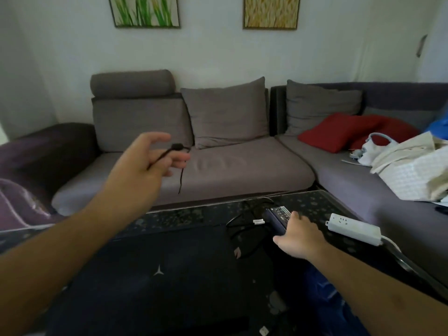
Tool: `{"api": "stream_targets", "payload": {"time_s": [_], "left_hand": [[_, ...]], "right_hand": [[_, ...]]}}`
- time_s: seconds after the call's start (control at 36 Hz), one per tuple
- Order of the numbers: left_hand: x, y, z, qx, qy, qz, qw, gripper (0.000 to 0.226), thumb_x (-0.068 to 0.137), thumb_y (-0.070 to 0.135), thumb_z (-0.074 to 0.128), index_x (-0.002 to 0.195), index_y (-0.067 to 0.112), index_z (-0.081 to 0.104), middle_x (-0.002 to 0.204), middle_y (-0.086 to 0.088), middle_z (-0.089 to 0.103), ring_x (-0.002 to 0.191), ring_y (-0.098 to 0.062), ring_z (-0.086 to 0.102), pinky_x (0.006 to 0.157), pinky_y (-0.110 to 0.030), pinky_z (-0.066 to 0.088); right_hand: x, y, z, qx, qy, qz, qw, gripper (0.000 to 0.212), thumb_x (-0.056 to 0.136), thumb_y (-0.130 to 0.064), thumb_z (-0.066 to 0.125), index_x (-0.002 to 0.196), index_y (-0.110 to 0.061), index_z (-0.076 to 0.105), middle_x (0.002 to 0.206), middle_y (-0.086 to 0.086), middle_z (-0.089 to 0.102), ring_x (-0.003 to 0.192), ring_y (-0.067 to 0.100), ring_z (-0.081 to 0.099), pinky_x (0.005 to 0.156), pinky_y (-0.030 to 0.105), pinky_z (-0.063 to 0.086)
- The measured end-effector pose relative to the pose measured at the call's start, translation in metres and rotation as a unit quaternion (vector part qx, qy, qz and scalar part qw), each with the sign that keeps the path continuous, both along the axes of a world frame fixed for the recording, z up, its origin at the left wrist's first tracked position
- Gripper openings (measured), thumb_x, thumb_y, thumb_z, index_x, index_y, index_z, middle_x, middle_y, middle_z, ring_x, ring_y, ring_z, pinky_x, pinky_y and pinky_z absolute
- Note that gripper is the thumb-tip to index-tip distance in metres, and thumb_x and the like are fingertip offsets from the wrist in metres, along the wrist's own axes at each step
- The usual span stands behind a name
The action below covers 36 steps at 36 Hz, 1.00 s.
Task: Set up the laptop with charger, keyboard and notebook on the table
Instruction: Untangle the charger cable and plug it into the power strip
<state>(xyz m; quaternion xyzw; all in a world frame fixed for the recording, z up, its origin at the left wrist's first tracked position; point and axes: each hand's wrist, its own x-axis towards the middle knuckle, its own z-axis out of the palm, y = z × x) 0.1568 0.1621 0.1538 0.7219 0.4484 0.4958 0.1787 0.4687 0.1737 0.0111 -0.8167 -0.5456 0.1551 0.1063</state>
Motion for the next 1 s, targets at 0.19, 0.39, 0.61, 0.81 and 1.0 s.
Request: {"api": "stream_targets", "payload": {"time_s": [0.19, 0.39, 0.61, 0.81, 1.0], "left_hand": [[-0.006, -0.004, -0.014, -0.058, -0.021, -0.017, 0.998, 0.027, 0.105, 0.001, 0.051, 0.125, 0.018, 0.059, 0.108, 0.009, 0.079, 0.102, -0.002, 0.073, 0.090, -0.030, 0.056], [-0.002, -0.015, -0.010, -0.074, -0.053, -0.053, 0.994, 0.029, 0.105, 0.002, 0.051, 0.131, 0.012, 0.060, 0.109, 0.005, 0.080, 0.103, -0.002, 0.074, 0.090, -0.025, 0.058], [0.010, -0.018, -0.014, -0.108, -0.113, -0.061, 0.986, 0.028, 0.105, 0.007, 0.055, 0.122, 0.019, 0.074, 0.105, 0.001, 0.079, 0.097, -0.008, 0.075, 0.076, -0.020, 0.061], [-0.004, -0.022, -0.023, -0.308, -0.252, -0.180, 0.900, 0.037, 0.105, 0.021, 0.044, 0.118, 0.006, 0.076, 0.105, -0.017, 0.076, 0.072, -0.026, 0.062, 0.059, -0.037, 0.049], [-0.057, 0.027, -0.090, -0.272, 0.044, 0.040, 0.961, 0.030, 0.098, 0.014, 0.065, 0.127, 0.022, 0.066, 0.122, -0.001, 0.068, 0.106, -0.013, 0.065, 0.094, -0.032, 0.052]], "right_hand": [[0.003, -0.013, 0.022, -0.080, 0.044, -0.009, 0.996, 0.055, 0.086, -0.026, 0.068, 0.134, -0.005, 0.049, 0.106, 0.006, 0.058, 0.085, 0.018, 0.059, 0.059, 0.027, 0.042], [-0.046, -0.026, 0.054, 0.040, -0.003, 0.077, 0.996, 0.014, 0.091, -0.022, 0.063, 0.103, -0.017, 0.060, 0.112, 0.006, 0.062, 0.097, 0.023, 0.064, 0.085, 0.038, 0.057], [-0.154, -0.040, 0.115, 0.162, 0.569, 0.267, 0.761, 0.037, 0.085, -0.009, 0.066, 0.121, -0.009, 0.073, 0.105, 0.013, 0.077, 0.091, 0.025, 0.070, 0.071, 0.033, 0.048], [-0.177, -0.034, 0.094, 0.140, 0.552, 0.210, 0.795, 0.017, 0.099, -0.010, 0.068, 0.105, 0.004, 0.074, 0.085, 0.013, 0.070, 0.079, 0.026, 0.063, 0.071, 0.036, 0.051], [-0.165, -0.023, 0.072, 0.157, 0.507, 0.113, 0.840, 0.008, 0.100, -0.007, 0.067, 0.102, -0.010, 0.075, 0.092, 0.007, 0.080, 0.077, 0.018, 0.074, 0.068, 0.029, 0.060]]}}
